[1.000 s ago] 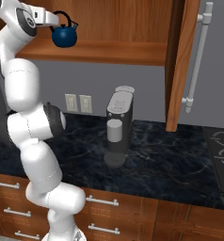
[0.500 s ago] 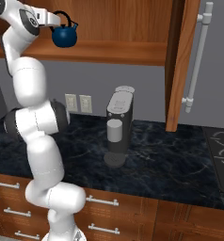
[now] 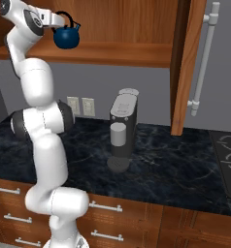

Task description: Open the cabinet, pick the kettle from the cabinet, and place it in the sink.

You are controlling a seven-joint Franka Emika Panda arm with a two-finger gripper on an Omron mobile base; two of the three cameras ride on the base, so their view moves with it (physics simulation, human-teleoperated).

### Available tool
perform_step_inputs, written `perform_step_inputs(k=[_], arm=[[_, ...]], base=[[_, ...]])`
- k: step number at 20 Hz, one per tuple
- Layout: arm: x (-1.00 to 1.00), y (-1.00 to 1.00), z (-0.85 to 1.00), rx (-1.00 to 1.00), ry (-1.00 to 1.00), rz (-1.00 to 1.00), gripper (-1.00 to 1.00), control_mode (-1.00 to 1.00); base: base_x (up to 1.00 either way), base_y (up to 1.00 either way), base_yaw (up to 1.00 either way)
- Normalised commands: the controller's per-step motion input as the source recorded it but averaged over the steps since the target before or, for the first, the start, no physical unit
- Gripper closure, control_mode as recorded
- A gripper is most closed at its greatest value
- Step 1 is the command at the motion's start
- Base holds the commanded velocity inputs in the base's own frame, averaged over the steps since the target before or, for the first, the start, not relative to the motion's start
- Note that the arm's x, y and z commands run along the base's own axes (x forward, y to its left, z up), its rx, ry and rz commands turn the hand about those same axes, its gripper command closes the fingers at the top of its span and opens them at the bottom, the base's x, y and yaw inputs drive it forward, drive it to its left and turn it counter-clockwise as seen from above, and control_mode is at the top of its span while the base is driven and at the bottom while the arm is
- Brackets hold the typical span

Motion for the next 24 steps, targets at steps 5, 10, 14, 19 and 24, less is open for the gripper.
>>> perform_step_inputs(k=[5,10,14,19,24], arm=[[0.23,0.09,0.0,0.0,0.03,-0.01,-1.0,-1.0],[0.21,0.1,0.06,0.0,0.0,-0.02,-1.0,-1.0],[0.2,0.03,0.11,0.0,0.0,-0.01,-1.0,-1.0],[0.13,0.01,0.1,0.0,0.03,-0.03,1.0,-1.0],[0.02,0.03,0.0,0.0,0.08,-0.05,1.0,-1.0]], base=[[0.0,0.0,0.0],[0.0,0.0,0.0],[0.0,0.0,0.0],[0.0,0.0,0.0],[0.0,0.0,0.0]])
